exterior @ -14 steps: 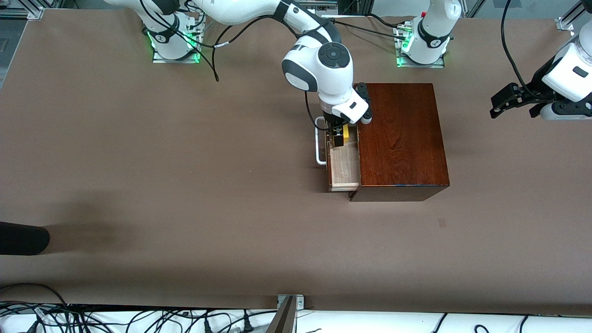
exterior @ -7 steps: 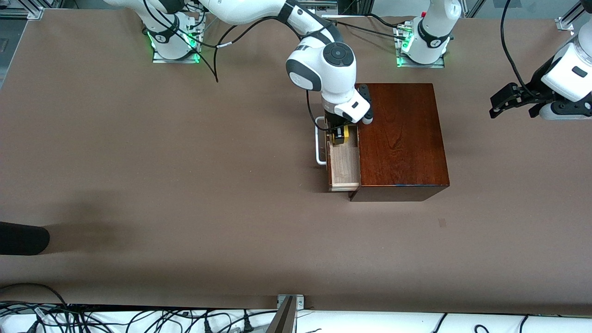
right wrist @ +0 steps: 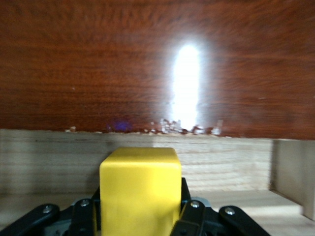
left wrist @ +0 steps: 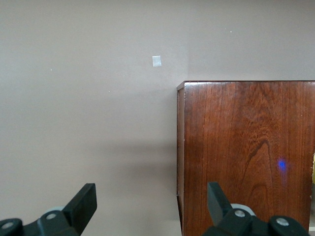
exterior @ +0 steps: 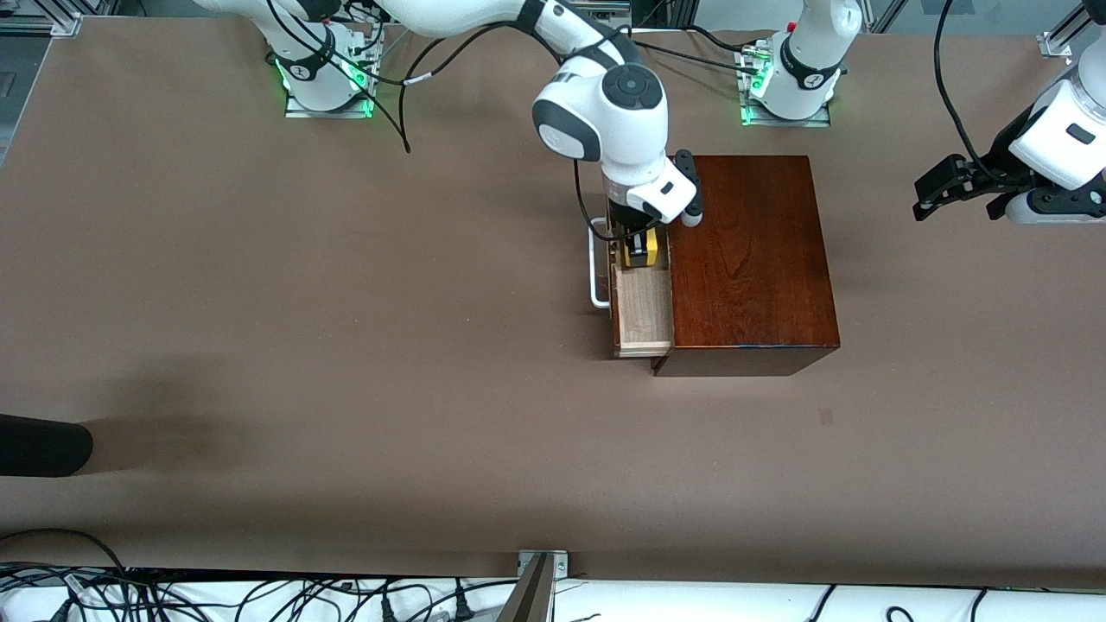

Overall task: Open drawer, take yellow block, close drawer
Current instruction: 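Lift the cube out with the right gripper while the left gripper approaches the box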

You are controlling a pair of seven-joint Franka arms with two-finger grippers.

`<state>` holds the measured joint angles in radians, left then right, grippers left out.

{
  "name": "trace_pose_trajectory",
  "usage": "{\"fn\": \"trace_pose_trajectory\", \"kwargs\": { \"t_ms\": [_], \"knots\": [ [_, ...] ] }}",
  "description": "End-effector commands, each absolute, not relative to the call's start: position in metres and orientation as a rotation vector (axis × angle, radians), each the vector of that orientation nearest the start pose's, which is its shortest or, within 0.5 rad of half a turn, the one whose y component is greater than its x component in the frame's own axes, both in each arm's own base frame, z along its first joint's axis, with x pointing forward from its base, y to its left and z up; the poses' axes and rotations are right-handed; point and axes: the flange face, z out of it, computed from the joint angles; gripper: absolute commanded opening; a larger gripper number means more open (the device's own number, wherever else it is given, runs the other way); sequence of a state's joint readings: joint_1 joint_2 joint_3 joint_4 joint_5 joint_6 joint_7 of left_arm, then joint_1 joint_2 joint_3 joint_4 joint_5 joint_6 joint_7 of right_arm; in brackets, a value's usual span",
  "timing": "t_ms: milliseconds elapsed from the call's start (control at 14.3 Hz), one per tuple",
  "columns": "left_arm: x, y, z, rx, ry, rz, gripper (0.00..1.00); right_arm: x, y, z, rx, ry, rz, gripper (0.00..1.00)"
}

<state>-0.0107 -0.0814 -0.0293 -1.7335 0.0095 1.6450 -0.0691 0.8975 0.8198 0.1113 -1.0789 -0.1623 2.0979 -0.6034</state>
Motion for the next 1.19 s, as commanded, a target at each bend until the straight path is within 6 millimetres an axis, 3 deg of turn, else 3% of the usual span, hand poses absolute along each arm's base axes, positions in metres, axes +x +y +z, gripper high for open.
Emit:
{"fn": "trace_pose_trajectory", "kwargs": {
  "t_ms": [0, 140, 280, 350, 490, 770, 909, 979, 1119],
  "knots": [
    [0.533, -0.025, 0.605, -3.152, -0.052, 0.016, 1.0, 0.45, 0.635, 0.42, 2.149, 2.212, 0.322, 0.0],
    [0.533, -0.027, 0.605, -3.152, -0.05, 0.016, 1.0, 0.464, 0.615, 0.468, 2.28, 2.064, 0.377, 0.0],
    [0.531, -0.029, 0.604, -3.158, -0.045, 0.043, 1.0, 0.487, 0.58, 0.521, 2.412, 1.878, 0.483, 0.0],
    [0.529, -0.03, 0.601, -3.173, -0.049, 0.079, 1.0, 0.5, 0.56, 0.536, 2.439, 1.822, 0.499, 0.0],
    [0.529, -0.031, 0.601, -3.176, -0.034, 0.086, 1.0, 0.526, 0.504, 0.546, 2.533, 1.684, 0.434, 0.0],
    [0.525, -0.047, 0.611, -3.172, 0.019, 0.109, 1.0, 0.586, 0.383, 0.539, 2.78, 1.403, 0.327, 0.0],
    [0.517, -0.084, 0.621, -3.16, 0.163, 0.137, 1.0, 0.605, 0.303, 0.512, 2.955, 1.171, 0.225, 0.0],
    [0.509, -0.11, 0.623, -3.141, 0.317, 0.173, 1.0, 0.61, 0.273, 0.503, 2.979, 1.109, 0.204, 0.0],
    [0.496, -0.154, 0.615, -3.088, 0.606, 0.255, 1.0, 0.613, 0.234, 0.487, 3.013, 1.016, 0.128, 0.0]
  ]
}}
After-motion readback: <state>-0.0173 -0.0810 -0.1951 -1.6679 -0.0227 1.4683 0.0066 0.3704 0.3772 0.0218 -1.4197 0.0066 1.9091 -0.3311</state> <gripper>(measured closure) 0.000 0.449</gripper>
